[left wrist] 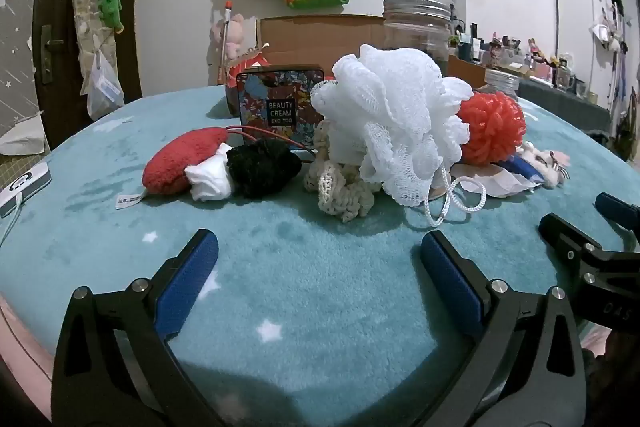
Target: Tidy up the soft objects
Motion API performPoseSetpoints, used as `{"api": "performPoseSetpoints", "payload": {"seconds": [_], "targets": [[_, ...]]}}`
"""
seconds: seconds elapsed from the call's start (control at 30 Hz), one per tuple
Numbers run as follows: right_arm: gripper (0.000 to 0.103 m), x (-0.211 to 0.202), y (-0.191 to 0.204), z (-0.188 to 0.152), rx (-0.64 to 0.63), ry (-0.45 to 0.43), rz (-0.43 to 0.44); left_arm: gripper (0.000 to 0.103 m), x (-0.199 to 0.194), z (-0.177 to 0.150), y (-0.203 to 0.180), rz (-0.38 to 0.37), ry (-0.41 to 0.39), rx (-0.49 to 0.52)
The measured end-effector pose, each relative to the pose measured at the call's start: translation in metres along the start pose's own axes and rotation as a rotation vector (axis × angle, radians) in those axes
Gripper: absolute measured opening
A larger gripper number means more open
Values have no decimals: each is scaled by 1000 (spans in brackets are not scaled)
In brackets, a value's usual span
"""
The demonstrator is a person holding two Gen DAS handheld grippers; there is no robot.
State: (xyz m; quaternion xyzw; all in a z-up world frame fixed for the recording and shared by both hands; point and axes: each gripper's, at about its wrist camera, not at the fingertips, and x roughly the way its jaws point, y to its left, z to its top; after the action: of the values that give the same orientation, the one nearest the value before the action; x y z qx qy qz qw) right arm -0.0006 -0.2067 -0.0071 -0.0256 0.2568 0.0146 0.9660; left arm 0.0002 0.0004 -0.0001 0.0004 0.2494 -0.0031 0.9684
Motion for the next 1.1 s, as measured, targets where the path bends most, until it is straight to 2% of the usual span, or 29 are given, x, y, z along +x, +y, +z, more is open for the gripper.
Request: {"api": "performPoseSetpoints", "payload": {"seconds": [1.1], "targets": [[103, 0, 0, -1, 2, -1, 1, 103, 0, 0, 0, 4, -4, 7]]}}
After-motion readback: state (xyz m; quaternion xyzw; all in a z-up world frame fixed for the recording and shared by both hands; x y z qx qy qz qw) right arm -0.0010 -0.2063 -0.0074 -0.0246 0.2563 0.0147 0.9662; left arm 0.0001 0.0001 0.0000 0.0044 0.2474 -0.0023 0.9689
